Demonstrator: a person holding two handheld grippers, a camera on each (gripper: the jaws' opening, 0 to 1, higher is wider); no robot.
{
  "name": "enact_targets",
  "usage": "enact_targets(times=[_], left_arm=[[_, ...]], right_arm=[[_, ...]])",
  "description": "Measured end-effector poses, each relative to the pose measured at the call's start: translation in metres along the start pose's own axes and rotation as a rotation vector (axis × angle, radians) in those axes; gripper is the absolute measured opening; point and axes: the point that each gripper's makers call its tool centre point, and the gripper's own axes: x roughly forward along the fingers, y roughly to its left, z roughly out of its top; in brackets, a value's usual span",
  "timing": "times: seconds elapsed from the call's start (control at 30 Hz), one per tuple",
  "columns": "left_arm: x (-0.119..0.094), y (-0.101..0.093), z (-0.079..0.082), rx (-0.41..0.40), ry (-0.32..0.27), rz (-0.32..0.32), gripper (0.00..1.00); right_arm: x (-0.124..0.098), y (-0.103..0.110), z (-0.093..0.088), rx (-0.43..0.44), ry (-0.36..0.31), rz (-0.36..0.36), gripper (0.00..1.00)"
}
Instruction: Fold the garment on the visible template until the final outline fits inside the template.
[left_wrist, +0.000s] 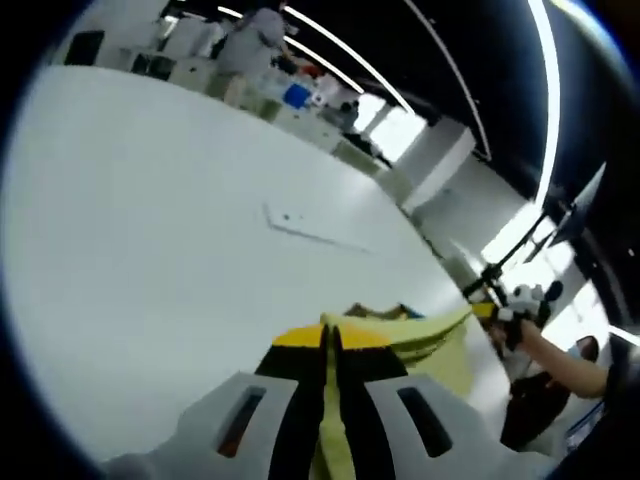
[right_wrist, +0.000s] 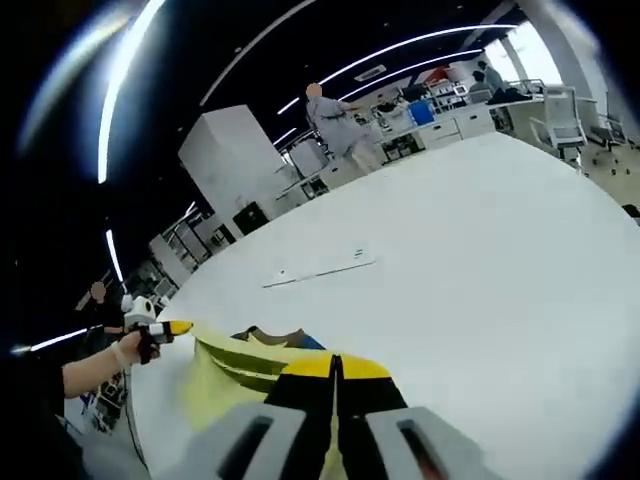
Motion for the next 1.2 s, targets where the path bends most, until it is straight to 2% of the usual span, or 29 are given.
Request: enact_targets(times=[0.13,0.27,0.37,0.47,0.6,0.7,0.77,1.2], left_arm=[[0.004,0.004,-0.003,-0.020,-0.018,0.010,0.00],[0.003,0.003,0.000,-0.034,-0.048,0.003,0.00],[0.005,0.008,-0.003,-0.045,-0.060,0.008,0.00],[0.011,0.019,-0.014,-0.054,-0.041,0.036,0.00],[0.013,0.024,-0.021,-0.082,-0.039,0.046,0.00],[0.015,0.028,-0.028,-0.067,-0.013,0.062,0.00],[0.015,0.029,-0.031,-0.050,-0.003,0.069,0.00],[0.016,0.037,-0.039,-0.006,0.018,0.092,0.00]], right_arm=[[0.005,-0.008,-0.006,0.020,0.006,-0.016,0.00],[0.004,-0.002,-0.005,0.030,-0.007,-0.011,0.00],[0.006,-0.003,-0.007,0.034,-0.013,-0.013,0.00],[0.013,-0.008,-0.019,0.043,0.009,-0.030,0.00],[0.016,-0.009,-0.023,0.051,0.009,-0.040,0.00],[0.019,-0.016,-0.035,0.038,0.047,-0.063,0.00],[0.019,-0.017,-0.038,0.042,0.050,-0.066,0.00],[0.021,-0.020,-0.051,0.028,0.083,-0.081,0.00]])
